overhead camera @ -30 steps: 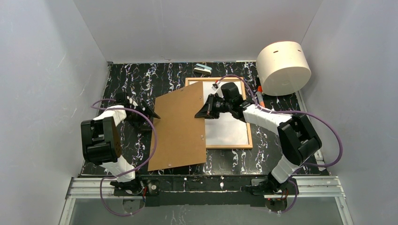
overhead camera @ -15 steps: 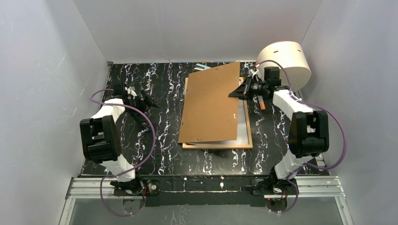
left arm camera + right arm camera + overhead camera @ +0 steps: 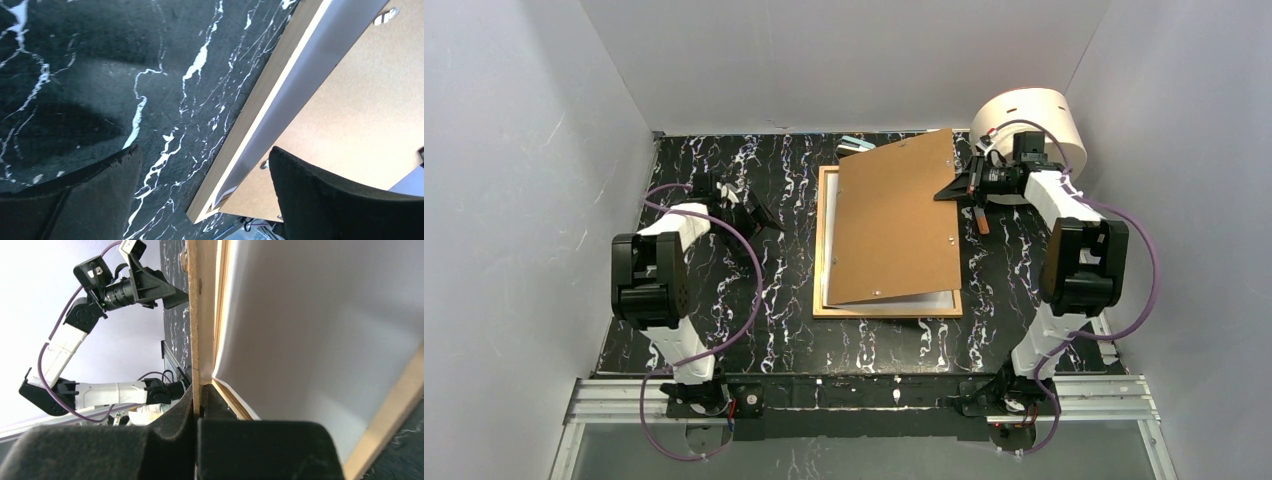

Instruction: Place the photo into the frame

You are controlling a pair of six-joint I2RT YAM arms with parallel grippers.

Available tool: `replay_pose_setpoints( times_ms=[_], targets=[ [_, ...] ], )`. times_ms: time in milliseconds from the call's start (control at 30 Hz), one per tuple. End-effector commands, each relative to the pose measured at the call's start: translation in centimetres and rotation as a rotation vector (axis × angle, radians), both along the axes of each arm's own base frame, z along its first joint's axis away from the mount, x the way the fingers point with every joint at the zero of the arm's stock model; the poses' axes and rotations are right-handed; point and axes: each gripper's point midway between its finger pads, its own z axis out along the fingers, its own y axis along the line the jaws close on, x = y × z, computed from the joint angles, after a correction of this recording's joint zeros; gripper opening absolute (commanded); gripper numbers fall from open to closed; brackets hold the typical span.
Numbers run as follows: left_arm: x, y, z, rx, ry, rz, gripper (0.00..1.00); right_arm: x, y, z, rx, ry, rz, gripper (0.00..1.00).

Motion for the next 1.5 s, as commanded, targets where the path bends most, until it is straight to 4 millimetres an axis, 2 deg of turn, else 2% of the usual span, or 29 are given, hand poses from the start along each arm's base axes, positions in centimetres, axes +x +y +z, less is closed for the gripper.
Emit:
replay_pose_setpoints(
  times_ms=[0,67,133,300,567,800,900,1100,1200,1267,1467],
  targets=[
    [0.8,-1.0,0.4,-0.015,-0.024,-0.013,0.95,0.2,-1.1,1.8,0.070,0.011,0.026,0.01],
    [0.8,-1.3,0.0,-0.025,-0.016,-0.016,0.95,0.3,-1.1,1.4,0.076,0.026,0.032,0.01],
    [0.6,-2.9,-0.2,-0.031,-0.014,-0.052,0.94,0.5,-1.1,0.8,0.083,0.051,0.038,0.01],
    [0.8,-4.8,-0.7,-0.037,-0.014,-0.089,0.94,0.3,-1.1,-0.5,0.078,0.082,0.043,0.01],
    [1.4,-7.3,-1.3,-0.032,-0.021,-0.134,0.91,-0.5,-0.1,-2.4,0.074,0.144,0.063,0.01],
    [2.2,-7.6,-2.4,0.016,-0.032,-0.148,0.79,0.3,1.1,-3.9,0.065,0.189,0.067,0.01],
    [2.4,-7.5,-2.6,0.033,-0.041,-0.153,0.75,0.3,2.9,-4.3,0.047,0.198,0.100,0.01],
    [2.1,-6.9,-3.5,0.078,-0.044,-0.160,0.68,0.7,4.2,-5.0,0.018,0.211,0.109,0.01],
    [1.9,-6.6,-3.8,0.093,-0.037,-0.163,0.66,0.9,4.3,-5.4,-0.006,0.221,0.104,0.10],
    [1.7,-6.5,-4.0,0.101,-0.032,-0.164,0.66,1.0,4.4,-5.5,-0.020,0.224,0.099,0.21],
    [2.1,-6.2,-3.8,0.126,-0.038,-0.167,0.66,1.3,3.7,-6.2,-0.160,0.188,0.048,0.64]
  ],
)
